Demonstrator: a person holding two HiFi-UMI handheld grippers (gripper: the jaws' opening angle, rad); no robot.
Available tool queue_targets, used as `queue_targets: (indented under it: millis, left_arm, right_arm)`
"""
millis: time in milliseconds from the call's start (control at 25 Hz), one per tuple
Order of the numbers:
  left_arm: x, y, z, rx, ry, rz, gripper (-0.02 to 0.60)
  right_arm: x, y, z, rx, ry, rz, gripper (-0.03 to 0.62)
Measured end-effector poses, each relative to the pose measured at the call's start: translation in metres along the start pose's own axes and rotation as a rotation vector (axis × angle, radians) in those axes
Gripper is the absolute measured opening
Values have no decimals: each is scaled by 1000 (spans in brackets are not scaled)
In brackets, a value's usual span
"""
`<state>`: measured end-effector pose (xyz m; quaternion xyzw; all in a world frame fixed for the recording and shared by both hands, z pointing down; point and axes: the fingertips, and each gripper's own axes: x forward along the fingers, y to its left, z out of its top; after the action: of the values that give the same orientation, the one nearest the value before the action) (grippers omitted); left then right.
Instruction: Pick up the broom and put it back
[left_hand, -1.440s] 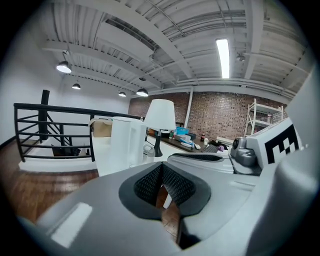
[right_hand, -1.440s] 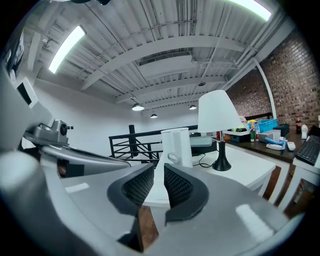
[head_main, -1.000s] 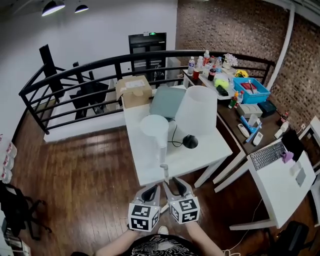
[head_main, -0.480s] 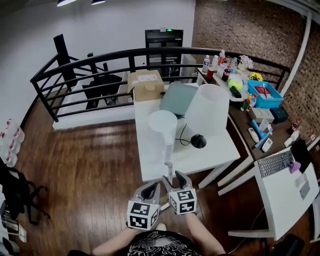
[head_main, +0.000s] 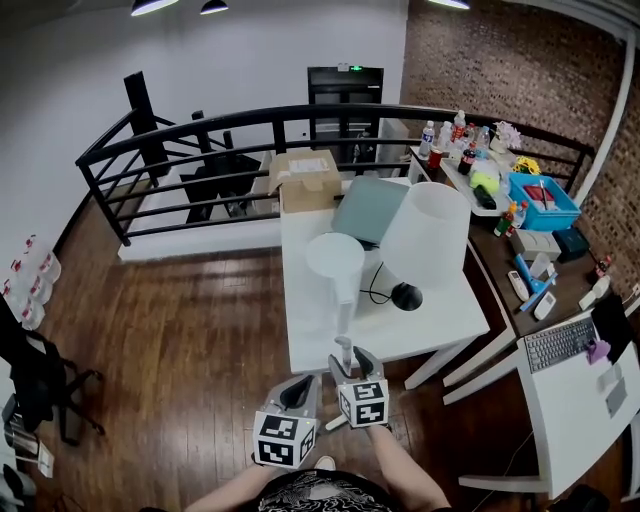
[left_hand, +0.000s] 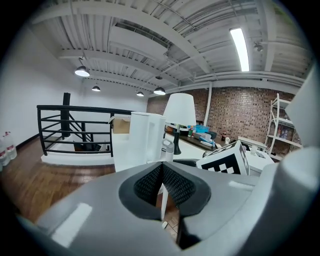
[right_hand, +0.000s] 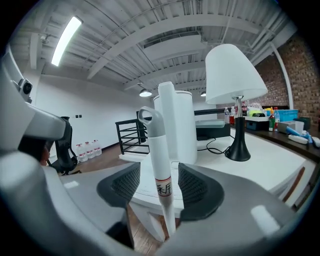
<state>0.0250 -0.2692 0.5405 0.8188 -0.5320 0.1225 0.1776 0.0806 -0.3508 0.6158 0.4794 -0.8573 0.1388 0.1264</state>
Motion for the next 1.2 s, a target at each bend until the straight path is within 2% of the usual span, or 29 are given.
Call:
queue_targets:
  millis: [120, 280, 840, 1200]
  left_arm:
    - [1, 2, 0, 1, 1, 10, 5]
    - [1, 4, 2, 3, -2, 18, 5]
    - [1, 0, 2, 8, -3, -4, 5]
    - [-7, -8, 3, 16, -15, -49, 5]
  right_arm:
    - [7, -7, -1, -10, 4, -18, 205]
    - [9, -13, 3, -30, -10, -39, 104]
    - [-3, -15, 0, -65, -8, -62, 94]
    - [-37, -15, -6, -38, -12, -116, 94]
